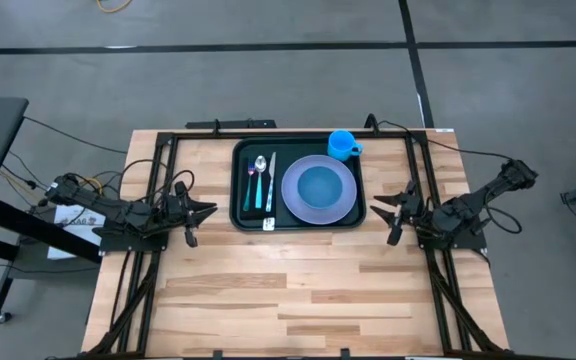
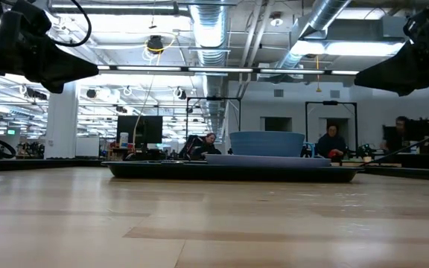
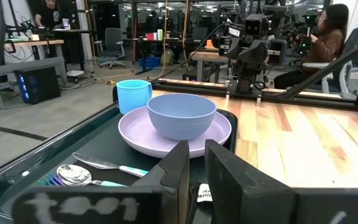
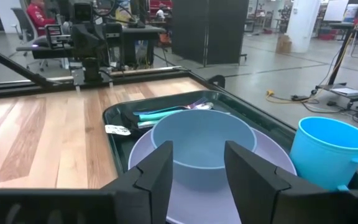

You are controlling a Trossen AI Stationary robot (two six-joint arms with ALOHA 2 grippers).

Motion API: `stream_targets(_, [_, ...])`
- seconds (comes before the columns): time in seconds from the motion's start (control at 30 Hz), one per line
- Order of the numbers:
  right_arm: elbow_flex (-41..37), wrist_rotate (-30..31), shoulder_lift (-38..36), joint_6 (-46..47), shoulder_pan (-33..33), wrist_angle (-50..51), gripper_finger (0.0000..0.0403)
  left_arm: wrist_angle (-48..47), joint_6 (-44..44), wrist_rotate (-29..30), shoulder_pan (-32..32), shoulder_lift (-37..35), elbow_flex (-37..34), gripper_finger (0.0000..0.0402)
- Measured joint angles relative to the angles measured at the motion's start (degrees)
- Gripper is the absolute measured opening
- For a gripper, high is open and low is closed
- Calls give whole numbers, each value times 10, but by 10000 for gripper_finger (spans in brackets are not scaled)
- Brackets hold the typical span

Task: Set up tray
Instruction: Return to Home Position

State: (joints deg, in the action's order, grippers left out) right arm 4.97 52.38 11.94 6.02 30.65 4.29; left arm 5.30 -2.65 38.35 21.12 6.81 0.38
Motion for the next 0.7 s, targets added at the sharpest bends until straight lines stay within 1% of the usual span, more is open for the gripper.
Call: stream_targets(0.7, [1,0,0,0,0,0,138,0,0,0,0,0,0,41])
